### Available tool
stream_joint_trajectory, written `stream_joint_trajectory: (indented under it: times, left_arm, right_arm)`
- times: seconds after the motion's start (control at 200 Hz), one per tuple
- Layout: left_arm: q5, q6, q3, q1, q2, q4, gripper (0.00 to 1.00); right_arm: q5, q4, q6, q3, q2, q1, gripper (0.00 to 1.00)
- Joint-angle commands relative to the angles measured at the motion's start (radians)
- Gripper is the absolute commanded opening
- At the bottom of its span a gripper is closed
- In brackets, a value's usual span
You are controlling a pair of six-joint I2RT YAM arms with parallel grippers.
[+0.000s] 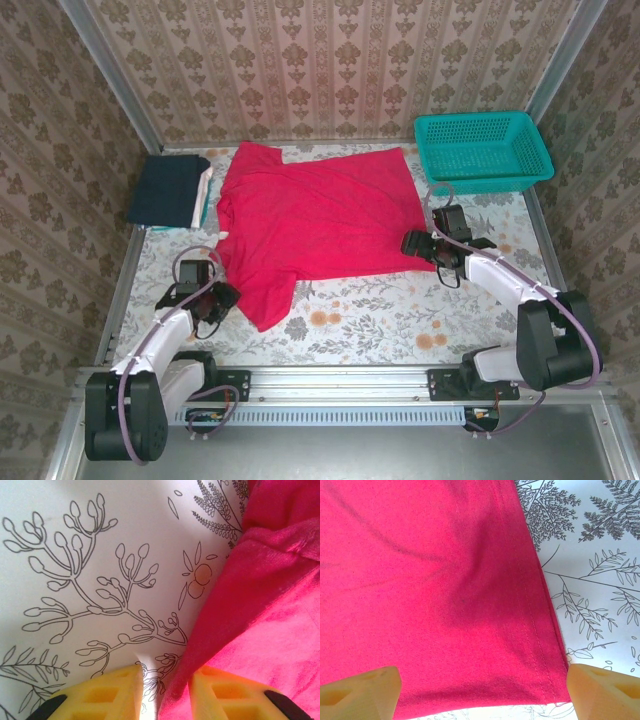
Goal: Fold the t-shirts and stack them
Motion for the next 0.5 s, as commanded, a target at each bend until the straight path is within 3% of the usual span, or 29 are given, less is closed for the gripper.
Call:
stream_joint_trajectory:
  times: [0.0,0.5]
  left_arm:
    - [0.029,-0.010,0.000,0.001,-0.010,0.055,0.32]
    - [0.040,0.021,0.014,0.007,0.014,0.087,0.39]
  right_arm:
    - [-0.030,0.012,0.016,0.018,0.010,-0.002,0.87]
    - [-0.034,0.024,0.019,0.014,0.017,-0.002,0.86]
